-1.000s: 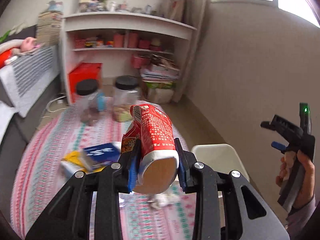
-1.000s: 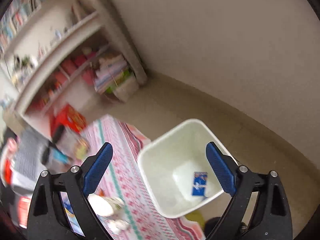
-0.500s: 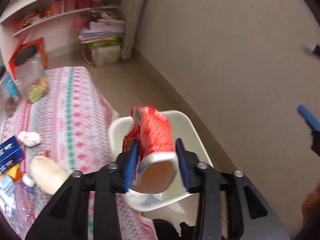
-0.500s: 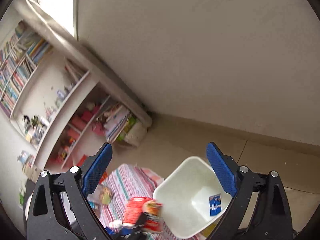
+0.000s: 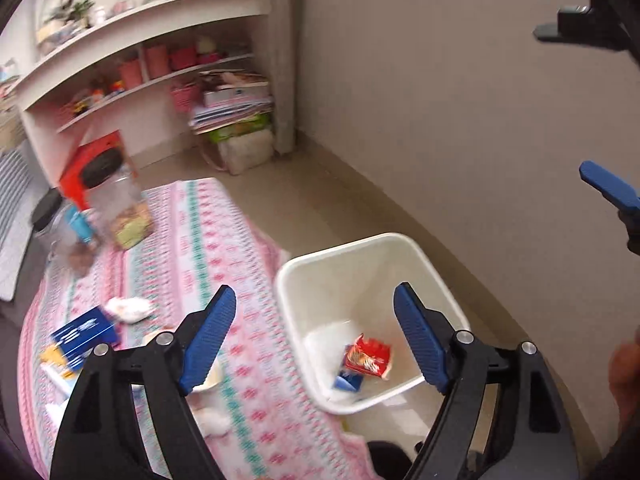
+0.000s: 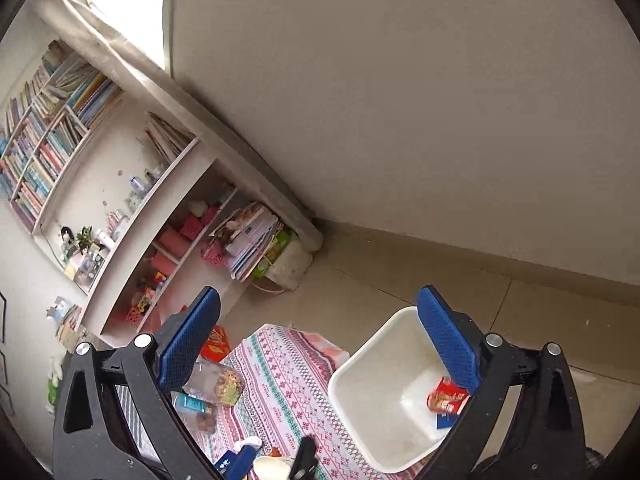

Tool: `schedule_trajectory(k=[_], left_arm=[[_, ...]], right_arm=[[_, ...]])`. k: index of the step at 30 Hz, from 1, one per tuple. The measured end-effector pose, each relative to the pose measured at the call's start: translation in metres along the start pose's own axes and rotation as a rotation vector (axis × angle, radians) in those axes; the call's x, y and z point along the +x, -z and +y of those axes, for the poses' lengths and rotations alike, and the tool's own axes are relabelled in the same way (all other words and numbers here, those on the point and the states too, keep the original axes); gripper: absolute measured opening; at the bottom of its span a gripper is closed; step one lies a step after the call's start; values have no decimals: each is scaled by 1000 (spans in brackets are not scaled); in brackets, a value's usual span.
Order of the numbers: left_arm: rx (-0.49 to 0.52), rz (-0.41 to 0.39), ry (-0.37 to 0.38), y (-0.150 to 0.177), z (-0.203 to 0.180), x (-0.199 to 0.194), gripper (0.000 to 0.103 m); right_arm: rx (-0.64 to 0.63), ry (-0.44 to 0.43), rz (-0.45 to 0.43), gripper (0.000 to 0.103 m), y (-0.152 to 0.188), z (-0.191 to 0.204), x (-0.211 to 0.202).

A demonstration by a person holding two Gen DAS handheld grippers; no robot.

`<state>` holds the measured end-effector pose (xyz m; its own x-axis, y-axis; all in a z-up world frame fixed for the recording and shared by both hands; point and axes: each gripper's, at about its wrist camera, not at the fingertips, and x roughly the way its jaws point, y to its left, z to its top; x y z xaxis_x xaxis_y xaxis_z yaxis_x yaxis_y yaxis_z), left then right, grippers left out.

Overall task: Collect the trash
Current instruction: 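Move the left tool back over the table toward the blue box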

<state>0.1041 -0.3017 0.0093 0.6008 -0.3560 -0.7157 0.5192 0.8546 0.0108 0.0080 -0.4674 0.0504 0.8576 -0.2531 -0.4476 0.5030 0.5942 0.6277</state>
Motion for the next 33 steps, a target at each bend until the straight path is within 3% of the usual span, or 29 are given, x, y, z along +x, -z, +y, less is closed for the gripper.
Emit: schedule_trajectory(k=[4, 9, 17, 24, 30, 33], left_arm=[[-27, -33, -94, 16, 39, -25, 83], [-69, 5, -193, 39, 90, -40, 83], [-205, 20, -279, 62, 182, -69, 83], [-445, 134, -266, 98, 282, -74, 83], [-561, 228, -262, 134, 324, -55, 83], [-693, 262, -224, 153, 342, -42, 83]], right_arm=[[-57, -22, 52, 95, 17, 23, 8], [-195, -14, 64, 95, 46, 61, 10], [-386, -2, 139, 96, 91, 107, 24], [-428, -3, 202, 96, 110, 119, 34], [-442, -13, 243, 96, 121, 129, 45], [-463, -16, 257, 96, 126, 133, 45]])
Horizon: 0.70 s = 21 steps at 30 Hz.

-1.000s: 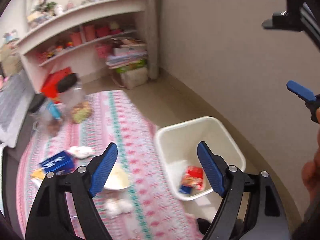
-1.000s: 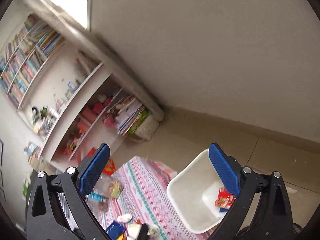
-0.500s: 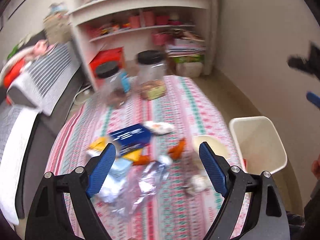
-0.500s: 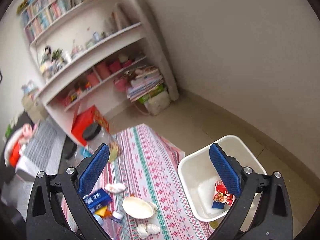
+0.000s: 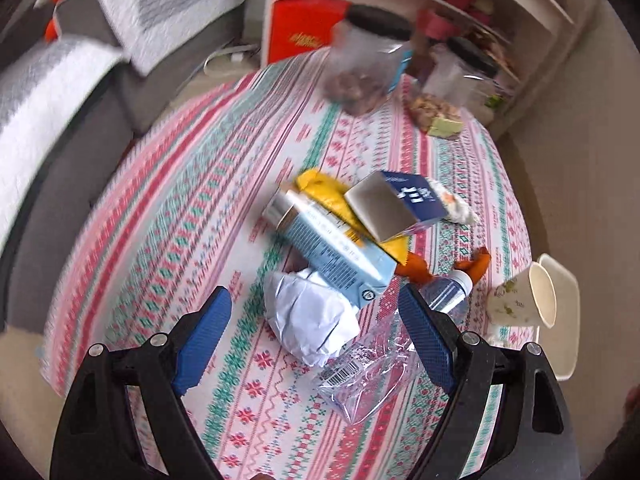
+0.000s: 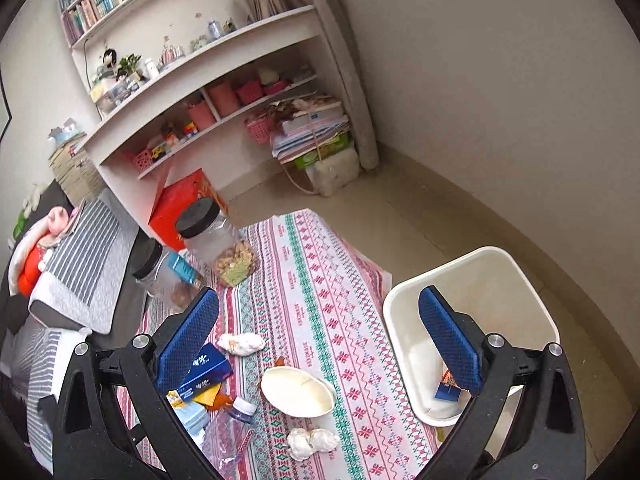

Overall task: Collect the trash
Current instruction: 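Move the left tool back over the table toward the blue box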

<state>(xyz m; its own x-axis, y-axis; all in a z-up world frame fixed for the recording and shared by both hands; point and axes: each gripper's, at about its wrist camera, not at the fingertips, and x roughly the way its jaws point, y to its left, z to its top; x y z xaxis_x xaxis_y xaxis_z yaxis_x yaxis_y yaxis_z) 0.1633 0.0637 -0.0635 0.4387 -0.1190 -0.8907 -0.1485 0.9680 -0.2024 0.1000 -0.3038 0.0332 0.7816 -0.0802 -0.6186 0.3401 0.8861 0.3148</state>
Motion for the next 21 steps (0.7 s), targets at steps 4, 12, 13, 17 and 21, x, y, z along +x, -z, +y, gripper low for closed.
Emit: schedule_trajectory(k=[4, 12, 13, 17, 21], left_arm=[[25, -8, 17, -8, -10, 5, 83], [385, 36, -28, -47, -96, 33, 83], [428, 58, -31, -49, -104, 40, 83], [651, 132, -149, -55, -140, 74, 83], [750, 209, -222, -57, -150, 111, 86]], right_arm=[[-32, 19, 0, 96, 2, 6, 3], [-81, 36, 37, 96, 1, 13, 14], [-85, 33, 44, 96, 0, 13, 15], [-101, 32, 86, 96, -4, 14, 28], [-101, 29, 97, 96, -10, 19, 36]])
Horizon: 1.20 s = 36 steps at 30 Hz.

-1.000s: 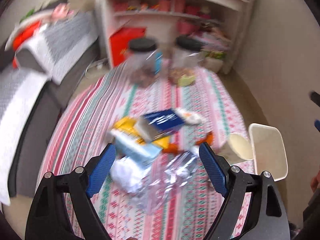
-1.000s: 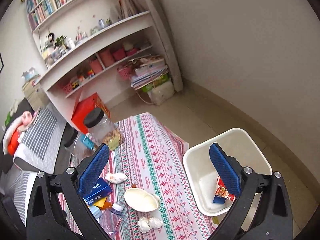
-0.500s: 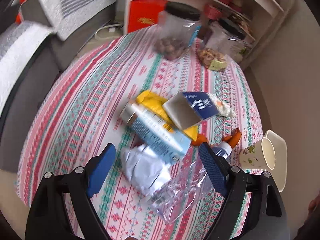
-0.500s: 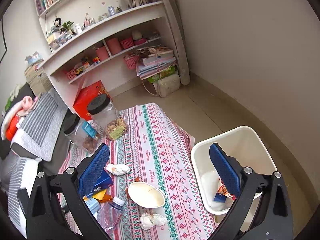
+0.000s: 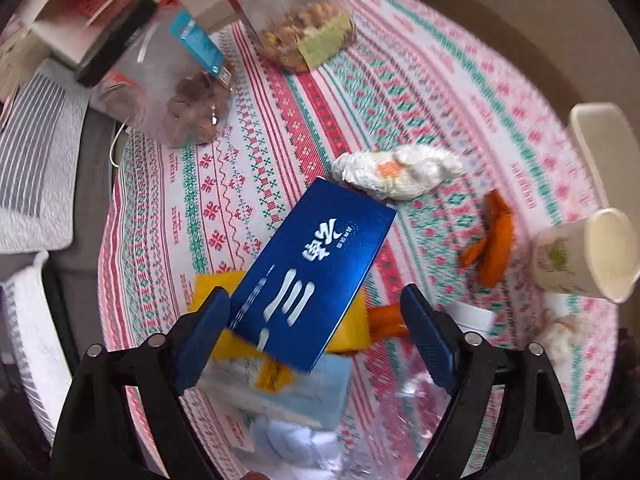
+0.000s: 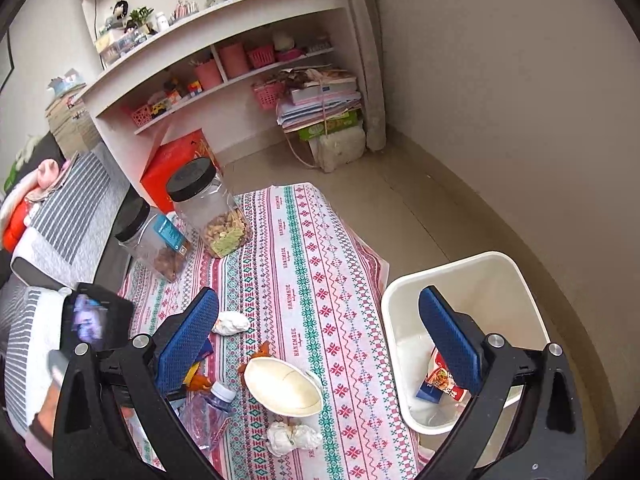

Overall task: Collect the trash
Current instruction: 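Move the left tool back over the table toward the blue box, then grasp the blue box with the left tool and lift it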

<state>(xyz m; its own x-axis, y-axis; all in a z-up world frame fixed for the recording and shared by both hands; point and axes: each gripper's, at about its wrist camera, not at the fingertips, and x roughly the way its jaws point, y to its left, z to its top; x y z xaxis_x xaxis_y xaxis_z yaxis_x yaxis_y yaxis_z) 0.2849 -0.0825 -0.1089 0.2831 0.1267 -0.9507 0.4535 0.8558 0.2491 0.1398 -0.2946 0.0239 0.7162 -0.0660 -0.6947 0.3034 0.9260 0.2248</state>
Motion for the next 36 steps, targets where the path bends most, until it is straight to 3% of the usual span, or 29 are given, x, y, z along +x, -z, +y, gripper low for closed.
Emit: schedule_trajectory(k=[2, 4, 5, 6, 7, 13, 18, 22, 23, 28, 36], left_arm=[[34, 26, -40, -2, -2, 13, 86], [20, 30, -23, 3, -1, 18, 83], [6, 25, -1, 8, 1, 18, 77], [-5, 23, 18, 14, 2, 18, 63], [-20, 16, 24, 21, 5, 17, 60], [-209, -109, 64, 73, 33, -9, 58], [-497, -222, 240, 122, 78, -51, 56], [-729, -330, 514, 163, 114, -89, 54], [-761, -358, 549, 173, 119, -93, 54], [-878, -363, 598, 186, 135, -86, 54], [-875, -396, 592, 189, 154, -106, 54]], right_arm=[[4, -9, 7, 96, -1, 3, 4], [4, -22, 30, 96, 0, 5, 9], [8, -35, 43, 96, 1, 6, 13], [11, -41, 54, 96, 1, 7, 15], [11, -43, 63, 96, 1, 8, 17], [-11, -40, 67, 96, 9, 19, 20], [-76, -27, 50, 96, 15, 37, 22], [-151, -51, 75, 96, 21, 57, 27], [-174, -59, 87, 96, 23, 64, 29], [-306, -60, 127, 96, 39, 100, 43], [-567, 20, 290, 93, 74, 160, 106]])
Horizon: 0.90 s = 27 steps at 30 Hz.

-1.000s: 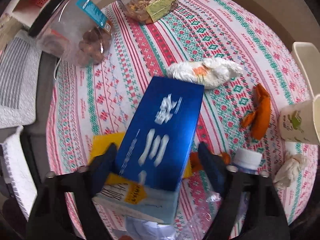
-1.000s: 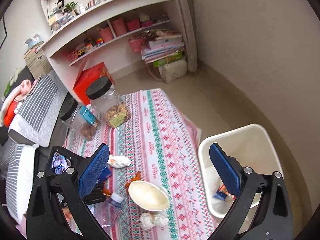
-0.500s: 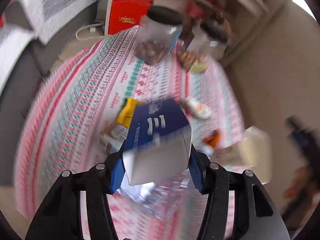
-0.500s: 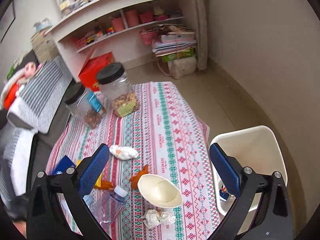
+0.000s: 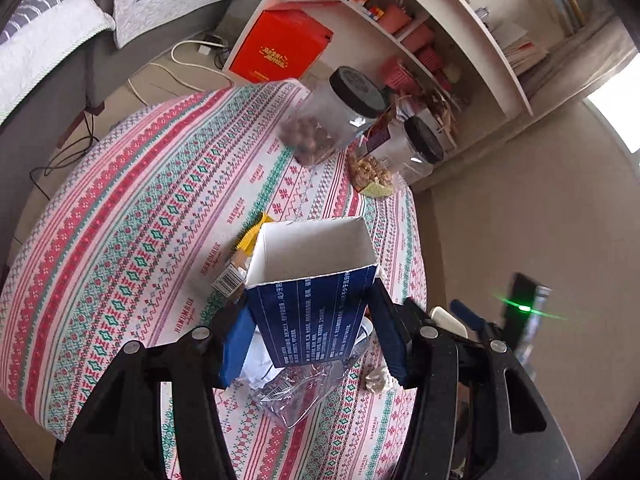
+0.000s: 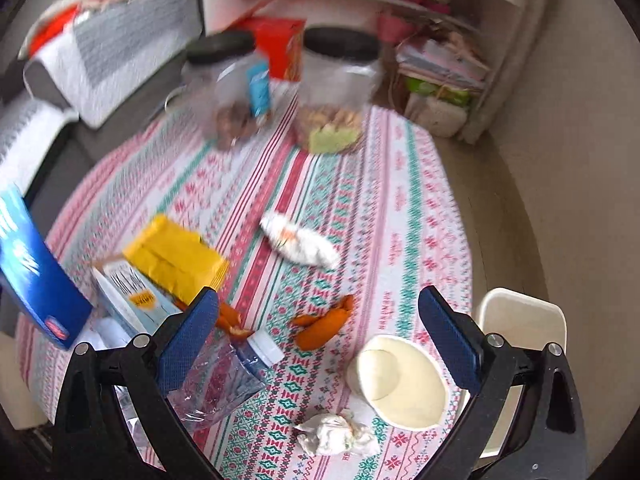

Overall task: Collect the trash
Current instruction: 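Grasp the blue box with the left tool and lift it, then grasp the crumpled white tissue with the right tool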

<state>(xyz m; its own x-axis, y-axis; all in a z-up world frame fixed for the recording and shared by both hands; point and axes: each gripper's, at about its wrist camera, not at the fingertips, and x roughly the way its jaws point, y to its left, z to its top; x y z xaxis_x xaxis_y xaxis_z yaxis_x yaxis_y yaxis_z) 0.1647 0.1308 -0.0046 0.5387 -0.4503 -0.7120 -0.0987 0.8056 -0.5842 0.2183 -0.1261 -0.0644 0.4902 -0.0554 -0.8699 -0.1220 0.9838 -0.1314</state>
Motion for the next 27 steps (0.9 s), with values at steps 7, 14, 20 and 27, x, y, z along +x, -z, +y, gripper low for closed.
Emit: schedule_trajectory(k=[7, 14, 20, 27], left_arm=[[-9, -41, -13, -8, 11, -16, 54], [-13, -49, 10, -13, 13, -23, 54], [-24, -56, 20, -15, 19, -26, 55], [-21, -64, 14, -15, 17, -24, 55]], right_arm=[[-95, 70, 158, 84, -16, 27, 60], [11, -8, 281, 77, -28, 25, 106], [118, -87, 309, 42, -26, 11, 127], [166, -152, 240, 5, -31, -4, 103]])
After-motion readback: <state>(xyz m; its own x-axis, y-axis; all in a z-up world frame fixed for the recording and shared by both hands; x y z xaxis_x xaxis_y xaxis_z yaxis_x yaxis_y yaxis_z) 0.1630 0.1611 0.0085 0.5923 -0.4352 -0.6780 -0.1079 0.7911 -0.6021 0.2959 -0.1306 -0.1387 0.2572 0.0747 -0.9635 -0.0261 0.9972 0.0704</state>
